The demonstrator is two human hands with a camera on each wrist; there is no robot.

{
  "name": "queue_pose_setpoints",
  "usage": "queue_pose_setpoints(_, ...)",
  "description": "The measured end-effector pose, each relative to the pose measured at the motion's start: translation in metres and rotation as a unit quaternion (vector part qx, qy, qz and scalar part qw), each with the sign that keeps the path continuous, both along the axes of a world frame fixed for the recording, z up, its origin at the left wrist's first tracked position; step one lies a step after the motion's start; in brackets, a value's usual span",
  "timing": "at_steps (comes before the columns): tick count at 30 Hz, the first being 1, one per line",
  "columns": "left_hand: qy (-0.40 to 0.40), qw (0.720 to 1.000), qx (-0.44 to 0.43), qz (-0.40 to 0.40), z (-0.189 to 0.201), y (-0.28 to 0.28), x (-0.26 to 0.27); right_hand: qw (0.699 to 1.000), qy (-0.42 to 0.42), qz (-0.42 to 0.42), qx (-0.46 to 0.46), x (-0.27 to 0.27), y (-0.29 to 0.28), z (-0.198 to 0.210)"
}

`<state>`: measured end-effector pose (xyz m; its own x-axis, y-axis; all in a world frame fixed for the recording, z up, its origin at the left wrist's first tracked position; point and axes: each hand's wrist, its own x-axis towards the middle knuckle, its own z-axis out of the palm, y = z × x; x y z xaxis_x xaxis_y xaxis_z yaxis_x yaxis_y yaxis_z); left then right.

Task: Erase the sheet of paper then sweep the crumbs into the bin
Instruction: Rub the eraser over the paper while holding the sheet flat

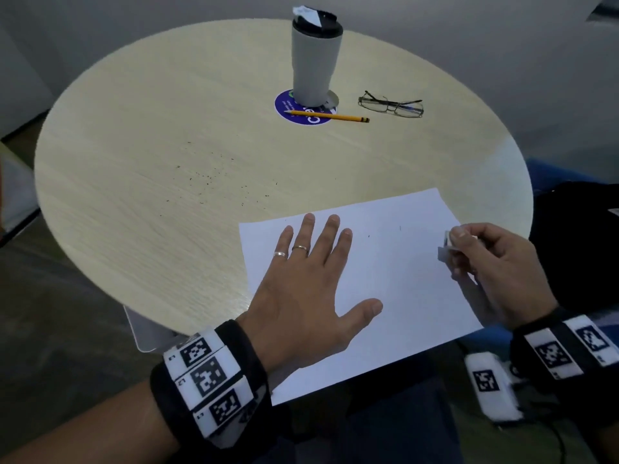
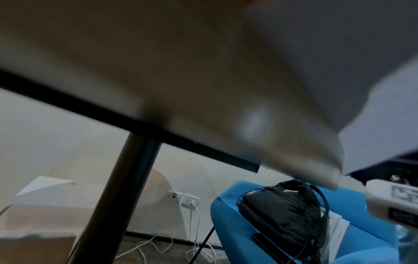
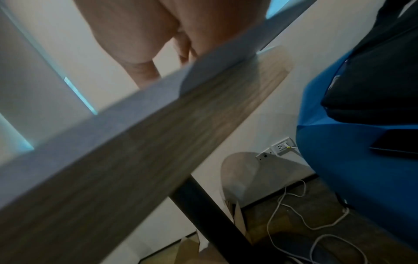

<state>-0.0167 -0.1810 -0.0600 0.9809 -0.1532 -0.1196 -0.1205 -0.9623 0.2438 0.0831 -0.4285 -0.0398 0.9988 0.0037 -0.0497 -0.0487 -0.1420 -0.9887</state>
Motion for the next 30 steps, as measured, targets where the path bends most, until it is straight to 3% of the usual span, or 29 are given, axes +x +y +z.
queue_pose_setpoints(5,0.119,0.989,0.056,-0.061,0.025,-0.004,0.015,0.999,0.011,0.018,0.049,0.004,-0.003,-0.002)
queue_pose_setpoints(10,0.096,0.96,0.125,-0.231,0.048,-0.049,0.039,0.991,0.066,0.027,0.111,0.014,-0.015,-0.005)
queue_pose_setpoints(15,0.152,0.927,0.14,-0.313,0.036,-0.066,0.079,0.989,0.073,0.056,0.115,0.017,-0.022,-0.007)
queue_pose_setpoints(19,0.161,0.953,0.127,-0.223,0.036,-0.019,0.109,0.99,0.058,0.049,0.118,0.02,-0.02,-0.012)
queue_pose_setpoints(23,0.139,0.971,0.189,0.043,0.038,0.026,0.114,0.991,0.055,0.045,0.112,0.021,-0.02,-0.015)
queue_pose_setpoints(24,0.12,0.973,0.184,0.065,0.039,0.026,0.107,0.991,0.054,0.044,0.114,0.021,-0.019,-0.015)
queue_pose_setpoints(26,0.075,0.983,0.16,-0.05,0.037,0.018,0.089,0.992,0.049,0.043,0.112,0.02,-0.018,-0.015)
queue_pose_setpoints(28,0.073,0.961,0.133,-0.231,0.037,0.006,0.072,0.992,0.047,0.042,0.108,0.019,-0.018,-0.017)
queue_pose_setpoints(29,0.084,0.951,0.124,-0.272,0.035,0.004,0.068,0.992,0.046,0.042,0.109,0.019,-0.018,-0.017)
queue_pose_setpoints(30,0.095,0.953,0.124,-0.258,0.033,0.005,0.068,0.992,0.045,0.043,0.111,0.019,-0.018,-0.017)
